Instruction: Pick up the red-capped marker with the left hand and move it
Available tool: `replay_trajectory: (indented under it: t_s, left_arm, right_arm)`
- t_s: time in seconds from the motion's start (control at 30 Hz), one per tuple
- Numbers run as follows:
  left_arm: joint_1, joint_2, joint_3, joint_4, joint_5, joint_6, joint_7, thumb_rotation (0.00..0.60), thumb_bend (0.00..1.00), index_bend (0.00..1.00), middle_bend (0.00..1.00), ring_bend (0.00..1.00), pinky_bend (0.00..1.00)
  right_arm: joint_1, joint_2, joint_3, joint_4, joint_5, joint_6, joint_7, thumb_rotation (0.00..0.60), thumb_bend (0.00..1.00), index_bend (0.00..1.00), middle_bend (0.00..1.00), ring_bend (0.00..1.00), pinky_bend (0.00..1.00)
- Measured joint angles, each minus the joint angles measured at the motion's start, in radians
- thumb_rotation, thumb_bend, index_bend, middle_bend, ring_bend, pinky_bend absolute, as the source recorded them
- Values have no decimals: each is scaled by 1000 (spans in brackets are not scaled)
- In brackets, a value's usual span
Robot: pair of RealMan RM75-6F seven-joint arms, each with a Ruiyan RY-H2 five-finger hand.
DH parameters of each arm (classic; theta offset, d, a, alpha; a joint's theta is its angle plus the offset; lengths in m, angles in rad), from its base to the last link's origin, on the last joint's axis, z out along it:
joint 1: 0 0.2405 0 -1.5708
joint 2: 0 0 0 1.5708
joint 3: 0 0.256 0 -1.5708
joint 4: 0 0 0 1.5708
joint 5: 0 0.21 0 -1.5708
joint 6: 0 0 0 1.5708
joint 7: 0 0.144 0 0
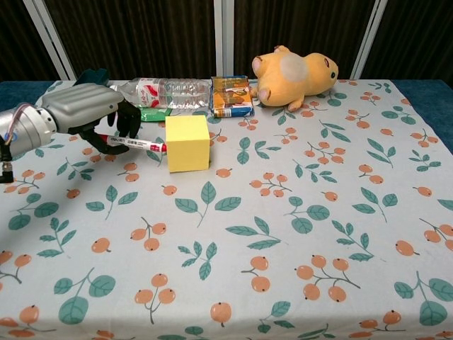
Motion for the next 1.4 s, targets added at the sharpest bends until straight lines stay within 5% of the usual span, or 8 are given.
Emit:
replay_trajectory:
  t_s: [1.4]
  left_arm:
    - [-317, -184, -156, 25, -119, -245, 149, 600, 469, 742, 723, 488, 467]
  right_arm:
    - [0, 4, 5, 30, 24, -22, 25, 600, 301, 57, 162, 53, 166]
